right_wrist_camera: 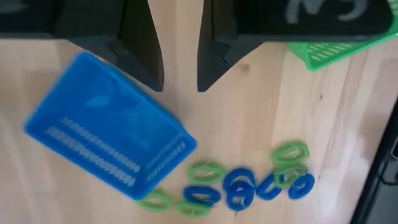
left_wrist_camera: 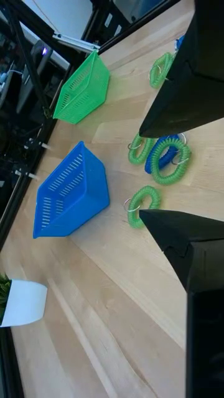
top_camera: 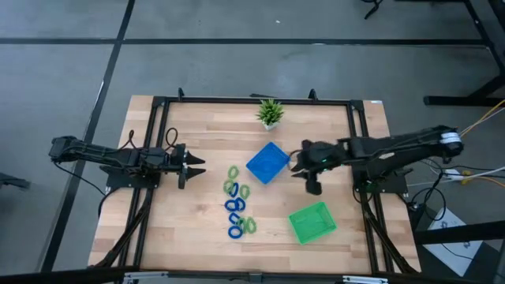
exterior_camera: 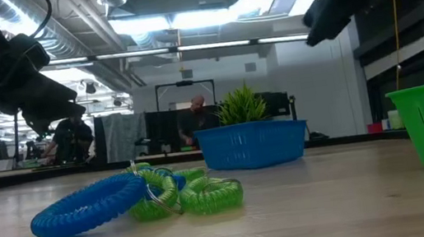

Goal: Sort spring keychains
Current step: Put the green spring keychain into the green bin

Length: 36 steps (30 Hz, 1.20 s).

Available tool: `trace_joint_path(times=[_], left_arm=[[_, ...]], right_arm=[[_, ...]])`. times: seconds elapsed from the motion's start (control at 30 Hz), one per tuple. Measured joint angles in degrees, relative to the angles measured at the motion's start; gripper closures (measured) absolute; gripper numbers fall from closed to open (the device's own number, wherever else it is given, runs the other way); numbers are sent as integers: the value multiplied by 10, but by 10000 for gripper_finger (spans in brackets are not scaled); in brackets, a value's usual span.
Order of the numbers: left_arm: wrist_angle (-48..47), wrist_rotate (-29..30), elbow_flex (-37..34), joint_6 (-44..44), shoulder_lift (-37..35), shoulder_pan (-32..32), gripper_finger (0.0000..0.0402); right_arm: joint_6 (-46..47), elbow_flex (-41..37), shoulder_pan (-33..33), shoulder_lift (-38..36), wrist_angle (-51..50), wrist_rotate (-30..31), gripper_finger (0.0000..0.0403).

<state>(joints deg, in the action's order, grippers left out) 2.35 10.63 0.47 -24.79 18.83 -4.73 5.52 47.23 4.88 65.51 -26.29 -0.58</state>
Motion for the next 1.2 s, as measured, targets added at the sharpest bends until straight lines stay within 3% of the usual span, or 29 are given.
trace_joint_path(times=[0.43,0.67,0.97,1.2], left_arm=[[0,0,0,0,0,0,207],[0,0,0,0,0,0,208],[0,0,0,0,0,0,208],[0,0,0,0,0,0,208]], right_arm=[[-1,159,110,241,34,0,305],[-49,238,153,347,34,0,305],[-41,261,192,410,130,0,305],[-70,261,206,413,136,0,305]])
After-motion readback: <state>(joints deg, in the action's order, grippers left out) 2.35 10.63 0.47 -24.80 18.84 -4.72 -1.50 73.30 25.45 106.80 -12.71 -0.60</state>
